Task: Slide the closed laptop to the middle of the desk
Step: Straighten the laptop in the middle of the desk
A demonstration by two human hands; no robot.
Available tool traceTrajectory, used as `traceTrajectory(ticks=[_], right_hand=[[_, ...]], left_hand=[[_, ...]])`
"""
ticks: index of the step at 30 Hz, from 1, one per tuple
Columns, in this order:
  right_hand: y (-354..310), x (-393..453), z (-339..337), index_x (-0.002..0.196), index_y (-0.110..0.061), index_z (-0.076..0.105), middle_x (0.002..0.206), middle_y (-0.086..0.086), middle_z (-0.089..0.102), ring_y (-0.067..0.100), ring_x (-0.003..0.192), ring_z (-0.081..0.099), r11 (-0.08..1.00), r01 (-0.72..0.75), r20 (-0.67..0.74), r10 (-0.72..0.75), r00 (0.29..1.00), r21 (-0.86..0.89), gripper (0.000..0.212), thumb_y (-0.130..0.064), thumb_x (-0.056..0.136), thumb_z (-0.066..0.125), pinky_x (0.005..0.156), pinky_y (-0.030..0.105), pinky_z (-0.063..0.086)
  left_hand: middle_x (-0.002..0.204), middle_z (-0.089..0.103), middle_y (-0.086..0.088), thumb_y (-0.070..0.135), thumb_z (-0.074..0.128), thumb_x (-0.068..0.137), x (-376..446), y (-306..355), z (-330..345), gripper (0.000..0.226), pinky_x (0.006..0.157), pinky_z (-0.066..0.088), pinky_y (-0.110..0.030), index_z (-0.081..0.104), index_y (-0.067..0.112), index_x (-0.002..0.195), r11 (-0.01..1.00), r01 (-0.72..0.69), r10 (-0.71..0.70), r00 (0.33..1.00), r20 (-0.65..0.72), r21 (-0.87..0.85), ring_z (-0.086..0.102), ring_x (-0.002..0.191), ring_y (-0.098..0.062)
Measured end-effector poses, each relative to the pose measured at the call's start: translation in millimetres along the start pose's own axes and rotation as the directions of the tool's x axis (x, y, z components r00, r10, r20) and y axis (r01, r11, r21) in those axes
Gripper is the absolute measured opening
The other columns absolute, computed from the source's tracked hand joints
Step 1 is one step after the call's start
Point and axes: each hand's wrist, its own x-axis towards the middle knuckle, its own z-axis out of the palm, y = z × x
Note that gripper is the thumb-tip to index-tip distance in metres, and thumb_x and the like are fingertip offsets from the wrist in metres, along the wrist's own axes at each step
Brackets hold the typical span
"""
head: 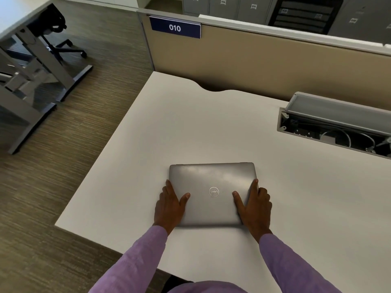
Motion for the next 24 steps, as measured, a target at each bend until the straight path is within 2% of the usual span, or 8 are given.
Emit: traceTrajectory(ticks=[7, 15, 18, 21, 24], right_hand=[[-0.2, -1.3, 1.8, 0.146, -0.004, 0.036, 0.105, 0.016, 0.051, 0.037, 0.089, 0.053, 0.999, -0.001, 0.009, 0.001, 1.0, -0.048, 0.087, -0.064, 0.087, 0.055, 0.07, 0.044, 0.049], [-1.8, -2.8, 0.3, 0.147, -0.004, 0.035, 0.107, 0.017, 0.051, 0.037, 0.092, 0.052, 0.999, -0.007, 0.025, 0.009, 1.0, -0.05, 0.087, -0.064, 0.087, 0.055, 0.073, 0.045, 0.05], [1.0, -1.7, 0.8, 0.145, -0.006, 0.035, 0.116, 0.017, 0.05, 0.038, 0.097, 0.052, 0.999, -0.007, 0.018, 0.008, 1.0, -0.037, 0.088, -0.068, 0.086, 0.052, 0.075, 0.046, 0.05], [3.5, 0.6, -1.0, 0.146, -0.01, 0.032, 0.131, 0.019, 0.045, 0.041, 0.106, 0.052, 1.0, -0.022, 0.001, 0.022, 1.0, 0.009, 0.09, -0.072, 0.084, 0.052, 0.079, 0.049, 0.052], [3.2, 3.8, -6.0, 0.15, -0.016, 0.024, 0.129, 0.018, 0.047, 0.041, 0.109, 0.052, 0.999, -0.035, 0.031, 0.033, 0.999, 0.042, 0.096, -0.076, 0.081, 0.054, 0.08, 0.048, 0.053]], left_hand=[[0.141, 0.045, -0.014, 0.062, 0.043, 0.096, 0.1, 1.2, -2.0, 0.091, 0.096, 0.048, -0.044, 0.013, 0.0, 0.155, 0.996, -0.013, 0.012, 1.0, 0.005, 0.086, 0.051, 0.123, -0.033], [0.137, 0.048, -0.012, 0.066, 0.038, 0.095, -2.0, 1.4, -3.6, 0.093, 0.09, 0.051, -0.042, 0.014, 0.0, 0.155, 0.98, -0.022, 0.024, 1.0, -0.012, 0.196, 0.055, 0.116, -0.03], [0.131, 0.049, -0.01, 0.072, 0.036, 0.092, -6.0, 2.9, -5.7, 0.095, 0.085, 0.052, -0.041, 0.017, 0.003, 0.155, 0.97, 0.011, 0.001, 0.999, -0.048, 0.245, 0.056, 0.109, -0.029], [0.129, 0.046, -0.01, 0.076, 0.04, 0.088, -9.7, 7.8, -4.4, 0.101, 0.083, 0.053, -0.041, 0.017, 0.004, 0.156, 0.985, 0.064, -0.052, 0.996, -0.077, 0.158, 0.053, 0.11, -0.03], [0.133, 0.041, -0.012, 0.075, 0.049, 0.085, -10.9, 15.8, -2.8, 0.105, 0.089, 0.05, -0.046, 0.014, 0.005, 0.155, 0.993, 0.116, -0.118, 0.992, -0.051, -0.03, 0.046, 0.119, -0.035]])
